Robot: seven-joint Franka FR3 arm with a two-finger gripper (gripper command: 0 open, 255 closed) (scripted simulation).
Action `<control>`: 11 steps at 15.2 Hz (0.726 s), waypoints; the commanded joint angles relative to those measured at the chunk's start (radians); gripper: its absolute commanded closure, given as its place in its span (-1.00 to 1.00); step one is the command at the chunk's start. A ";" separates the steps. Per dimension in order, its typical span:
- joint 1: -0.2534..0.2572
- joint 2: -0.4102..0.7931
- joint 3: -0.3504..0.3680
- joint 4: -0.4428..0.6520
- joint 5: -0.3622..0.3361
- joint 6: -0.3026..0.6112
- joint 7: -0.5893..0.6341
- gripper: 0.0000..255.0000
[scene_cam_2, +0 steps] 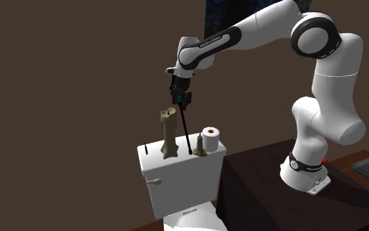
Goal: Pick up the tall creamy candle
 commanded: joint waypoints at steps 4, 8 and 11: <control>-0.089 0.151 0.033 0.126 0.124 -0.020 -0.107 -1.00; -0.097 0.176 0.046 0.104 0.151 0.019 -0.130 -1.00; -0.103 0.193 0.055 0.091 0.169 0.043 -0.145 -1.00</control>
